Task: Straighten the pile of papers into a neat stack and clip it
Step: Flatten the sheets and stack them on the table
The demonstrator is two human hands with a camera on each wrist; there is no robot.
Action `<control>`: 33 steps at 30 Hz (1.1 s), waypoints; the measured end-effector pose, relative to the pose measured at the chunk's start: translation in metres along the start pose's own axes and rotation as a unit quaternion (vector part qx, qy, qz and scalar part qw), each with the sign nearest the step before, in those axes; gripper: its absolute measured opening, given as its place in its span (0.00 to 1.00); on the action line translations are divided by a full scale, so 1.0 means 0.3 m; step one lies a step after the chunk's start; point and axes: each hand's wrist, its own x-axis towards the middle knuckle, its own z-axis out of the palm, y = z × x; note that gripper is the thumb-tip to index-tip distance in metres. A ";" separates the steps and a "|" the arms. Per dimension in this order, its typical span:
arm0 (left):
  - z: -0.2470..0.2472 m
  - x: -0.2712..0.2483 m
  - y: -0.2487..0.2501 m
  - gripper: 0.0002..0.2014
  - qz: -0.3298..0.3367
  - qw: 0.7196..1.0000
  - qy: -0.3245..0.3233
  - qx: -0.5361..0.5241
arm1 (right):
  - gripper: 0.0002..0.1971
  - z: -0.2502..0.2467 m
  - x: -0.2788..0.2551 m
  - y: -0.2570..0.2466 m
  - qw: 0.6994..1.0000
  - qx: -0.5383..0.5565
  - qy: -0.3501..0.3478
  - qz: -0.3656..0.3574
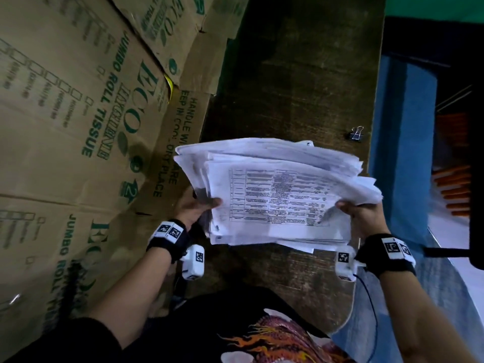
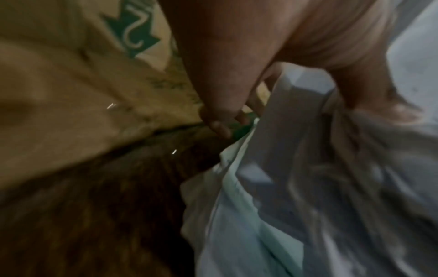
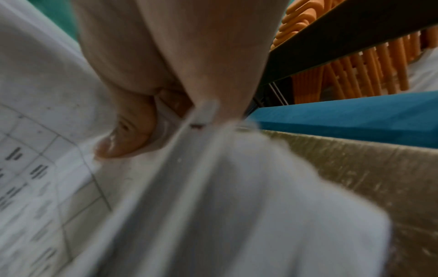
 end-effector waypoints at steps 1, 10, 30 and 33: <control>-0.001 -0.003 0.025 0.31 -0.007 1.000 -0.010 -0.008 | 0.16 0.003 0.003 -0.019 1.000 -0.005 -0.011 -0.006; 0.077 0.001 0.196 0.11 0.149 0.983 0.104 -0.025 | 0.11 0.110 0.033 -0.133 0.986 -0.133 0.000 -0.104; 0.081 0.044 0.219 0.09 0.193 0.977 0.070 0.051 | 0.17 0.196 0.013 -0.111 0.996 -0.030 0.081 -0.018; 0.055 0.051 0.213 0.10 0.243 0.966 0.044 0.078 | 0.22 0.183 0.083 -0.089 0.969 0.017 0.225 0.103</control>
